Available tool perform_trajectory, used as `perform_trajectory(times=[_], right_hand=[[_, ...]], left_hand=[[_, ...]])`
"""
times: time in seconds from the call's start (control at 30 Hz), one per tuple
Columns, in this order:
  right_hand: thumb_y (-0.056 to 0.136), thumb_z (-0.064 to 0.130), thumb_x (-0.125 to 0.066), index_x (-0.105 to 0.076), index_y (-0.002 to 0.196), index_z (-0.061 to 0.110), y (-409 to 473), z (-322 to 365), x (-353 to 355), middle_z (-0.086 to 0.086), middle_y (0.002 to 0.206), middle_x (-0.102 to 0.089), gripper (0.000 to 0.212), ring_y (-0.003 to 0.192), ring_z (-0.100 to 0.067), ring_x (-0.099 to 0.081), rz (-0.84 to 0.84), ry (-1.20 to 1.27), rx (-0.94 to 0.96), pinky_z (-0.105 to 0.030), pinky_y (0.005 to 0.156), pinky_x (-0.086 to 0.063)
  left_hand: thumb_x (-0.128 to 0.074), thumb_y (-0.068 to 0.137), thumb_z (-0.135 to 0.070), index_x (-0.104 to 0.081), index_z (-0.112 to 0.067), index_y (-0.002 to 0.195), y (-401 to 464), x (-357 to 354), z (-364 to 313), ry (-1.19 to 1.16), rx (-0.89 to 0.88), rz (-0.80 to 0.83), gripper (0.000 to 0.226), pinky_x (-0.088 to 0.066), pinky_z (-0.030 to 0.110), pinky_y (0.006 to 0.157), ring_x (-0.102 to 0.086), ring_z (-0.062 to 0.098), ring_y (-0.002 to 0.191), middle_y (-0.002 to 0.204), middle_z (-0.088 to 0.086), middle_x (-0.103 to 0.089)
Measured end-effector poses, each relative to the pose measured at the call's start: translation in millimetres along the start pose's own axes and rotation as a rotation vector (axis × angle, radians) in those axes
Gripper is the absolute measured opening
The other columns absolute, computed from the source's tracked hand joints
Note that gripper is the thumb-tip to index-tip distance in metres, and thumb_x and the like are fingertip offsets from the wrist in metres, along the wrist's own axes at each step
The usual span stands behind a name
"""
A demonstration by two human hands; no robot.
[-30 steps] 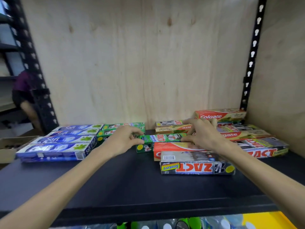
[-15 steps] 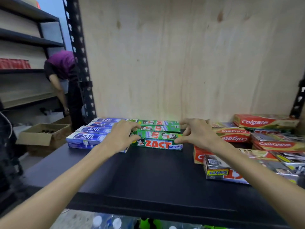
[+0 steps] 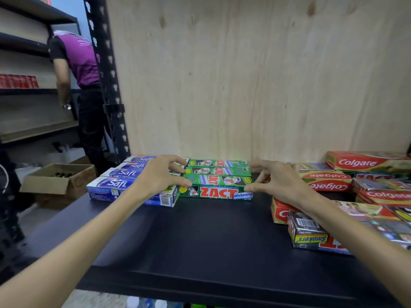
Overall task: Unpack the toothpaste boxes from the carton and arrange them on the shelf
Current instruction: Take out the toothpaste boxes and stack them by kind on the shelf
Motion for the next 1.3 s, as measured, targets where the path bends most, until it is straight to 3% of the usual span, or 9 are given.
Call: perform_trajectory(times=[0.23, 0.4, 0.57, 0.67, 0.83, 1.0, 1.1, 1.23, 1.3], right_hand=[[0.054, 0.092, -0.055, -0.059, 0.132, 0.040, -1.3, 0.6, -1.4, 0.022, 0.100, -0.074, 0.094, 0.112, -0.007, -0.058, -0.005, -0.079, 0.011, -0.042, 0.093, -0.028], [0.059, 0.083, -0.069, -0.062, 0.128, 0.038, -9.3, 7.7, 3.3, 0.019, 0.102, -0.075, 0.082, 0.110, -0.002, -0.060, -0.024, -0.004, -0.031, -0.040, 0.094, -0.024], [0.054, 0.089, -0.066, -0.063, 0.127, 0.033, -24.3, 2.9, 9.6, 0.021, 0.091, -0.068, 0.092, 0.097, -0.002, -0.060, 0.000, 0.058, -0.086, -0.044, 0.102, -0.031], [0.053, 0.085, -0.069, -0.062, 0.132, 0.027, -37.7, -8.7, 15.9, 0.016, 0.089, -0.069, 0.098, 0.099, -0.008, -0.063, -0.003, 0.094, -0.132, -0.045, 0.102, -0.035], [0.057, 0.075, -0.073, -0.065, 0.124, 0.026, -58.8, -9.0, 28.1, 0.013, 0.086, -0.069, 0.084, 0.099, -0.006, -0.060, 0.005, 0.109, -0.145, -0.041, 0.095, -0.030], [0.056, 0.081, -0.066, -0.059, 0.136, 0.031, -74.2, -4.2, 33.6, 0.016, 0.121, -0.068, 0.095, 0.122, -0.012, -0.056, 0.055, 0.054, -0.146, -0.048, 0.107, -0.027], [0.056, 0.080, -0.069, -0.061, 0.133, 0.032, -81.8, -2.0, 36.7, 0.019, 0.107, -0.069, 0.091, 0.111, -0.007, -0.058, 0.091, 0.078, -0.138, -0.045, 0.106, -0.030], [0.058, 0.076, -0.074, -0.062, 0.128, 0.037, -89.1, 7.6, 39.9, 0.019, 0.088, -0.073, 0.081, 0.102, 0.002, -0.059, 0.102, 0.119, -0.088, -0.040, 0.097, -0.027], [0.063, 0.069, -0.078, -0.061, 0.129, 0.035, -90.9, 14.9, 35.4, 0.020, 0.084, -0.075, 0.076, 0.099, 0.003, -0.063, 0.157, 0.198, -0.061, -0.037, 0.101, -0.033]], left_hand=[[-0.088, 0.068, -0.048, -0.067, -0.029, 0.126, -13.1, -1.2, -4.8, 0.067, -0.062, -0.068, 0.064, -0.045, 0.024, 0.087, -0.065, 0.004, 0.106, 0.110, -0.010, -0.075], [-0.081, 0.074, -0.056, -0.060, -0.021, 0.139, -20.6, -7.5, -28.0, 0.284, -0.225, -0.084, 0.077, -0.033, 0.030, 0.112, -0.064, 0.007, 0.118, 0.120, -0.001, -0.073], [-0.073, 0.071, -0.064, -0.064, -0.017, 0.135, -32.0, -12.7, -49.8, 0.320, -0.322, -0.040, 0.080, -0.044, 0.038, 0.101, -0.070, 0.017, 0.105, 0.100, 0.003, -0.078], [-0.084, 0.072, -0.052, -0.065, -0.018, 0.133, -39.1, -15.0, -55.1, 0.242, -0.327, -0.017, 0.072, -0.048, 0.023, 0.088, -0.068, 0.007, 0.097, 0.094, 0.000, -0.077], [-0.088, 0.071, -0.043, -0.067, -0.018, 0.129, -55.4, -21.2, -67.3, 0.149, -0.320, 0.031, 0.067, -0.052, 0.023, 0.088, -0.069, 0.006, 0.103, 0.102, 0.001, -0.075], [-0.089, 0.070, -0.041, -0.067, -0.021, 0.126, -59.4, -23.4, -64.3, 0.132, -0.273, 0.056, 0.063, -0.048, 0.016, 0.084, -0.068, 0.003, 0.105, 0.106, -0.003, -0.073], [-0.087, 0.075, -0.037, -0.065, -0.022, 0.121, -56.8, -28.2, -56.3, 0.102, -0.213, 0.086, 0.053, -0.045, 0.009, 0.083, -0.066, 0.000, 0.112, 0.119, -0.007, -0.070], [-0.069, 0.071, -0.065, -0.066, -0.027, 0.118, -51.9, -28.2, -56.5, 0.216, -0.217, -0.013, 0.061, -0.043, 0.039, 0.107, -0.064, 0.007, 0.117, 0.116, -0.014, -0.074], [-0.071, 0.076, -0.060, -0.068, -0.026, 0.117, -56.1, -28.3, -64.1, 0.318, -0.221, -0.099, 0.053, -0.036, 0.041, 0.111, -0.061, 0.011, 0.118, 0.113, -0.014, -0.074]])
Point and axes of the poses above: each hand's wrist, its own y-axis towards the middle knuckle, its own x-axis out of the back of the hand, z = x × y, the point moved 10 cm from there along y, towards the middle knuckle
